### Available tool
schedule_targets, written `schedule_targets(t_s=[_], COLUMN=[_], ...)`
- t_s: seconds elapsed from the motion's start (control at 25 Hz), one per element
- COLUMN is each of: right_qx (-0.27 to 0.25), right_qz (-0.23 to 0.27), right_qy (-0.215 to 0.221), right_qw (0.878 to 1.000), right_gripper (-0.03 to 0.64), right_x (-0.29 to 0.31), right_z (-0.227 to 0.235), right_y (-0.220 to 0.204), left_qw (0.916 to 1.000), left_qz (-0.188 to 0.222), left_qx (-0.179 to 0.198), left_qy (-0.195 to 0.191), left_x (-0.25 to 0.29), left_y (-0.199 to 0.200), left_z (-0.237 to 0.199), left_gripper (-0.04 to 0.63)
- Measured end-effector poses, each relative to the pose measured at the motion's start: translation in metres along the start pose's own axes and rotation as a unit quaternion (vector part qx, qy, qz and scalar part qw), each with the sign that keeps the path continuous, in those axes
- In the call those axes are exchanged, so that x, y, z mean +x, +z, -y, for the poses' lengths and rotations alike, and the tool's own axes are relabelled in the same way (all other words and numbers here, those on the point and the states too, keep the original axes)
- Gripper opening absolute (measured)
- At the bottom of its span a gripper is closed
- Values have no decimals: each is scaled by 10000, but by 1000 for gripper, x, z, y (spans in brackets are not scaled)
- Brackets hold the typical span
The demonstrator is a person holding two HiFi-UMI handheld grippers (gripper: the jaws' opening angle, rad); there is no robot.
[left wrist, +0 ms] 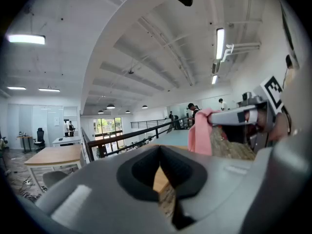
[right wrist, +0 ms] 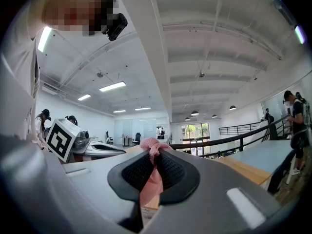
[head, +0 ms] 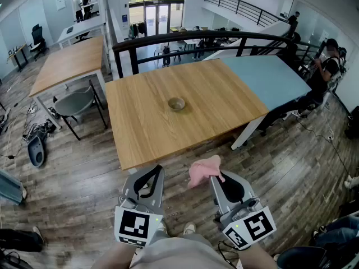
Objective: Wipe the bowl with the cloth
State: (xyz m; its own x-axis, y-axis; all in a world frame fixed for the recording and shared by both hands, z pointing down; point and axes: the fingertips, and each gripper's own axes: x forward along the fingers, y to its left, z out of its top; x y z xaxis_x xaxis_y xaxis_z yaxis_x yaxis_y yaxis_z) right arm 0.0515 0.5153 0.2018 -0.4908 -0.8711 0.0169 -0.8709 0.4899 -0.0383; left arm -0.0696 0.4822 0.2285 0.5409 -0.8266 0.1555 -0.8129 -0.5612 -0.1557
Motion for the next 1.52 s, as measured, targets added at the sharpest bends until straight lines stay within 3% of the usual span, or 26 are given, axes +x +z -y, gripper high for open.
schedule_targets(t_s=[0.76,1.52], right_qx=[52,266], right_qz=[133,83], right_qy=[145,429], right_qw=[9998,9987], right_gripper=[23,23], right_x=[-11,-39], right_z=[16,93], right_y=[2,-19], left_qw=[9998,9990], left_qz=[-95,-280], left_qx=[-174,-169], left_qy=[65,319], left_x=[6,54], left_y=[2,0], left_z=[24,86], left_gripper=[0,0])
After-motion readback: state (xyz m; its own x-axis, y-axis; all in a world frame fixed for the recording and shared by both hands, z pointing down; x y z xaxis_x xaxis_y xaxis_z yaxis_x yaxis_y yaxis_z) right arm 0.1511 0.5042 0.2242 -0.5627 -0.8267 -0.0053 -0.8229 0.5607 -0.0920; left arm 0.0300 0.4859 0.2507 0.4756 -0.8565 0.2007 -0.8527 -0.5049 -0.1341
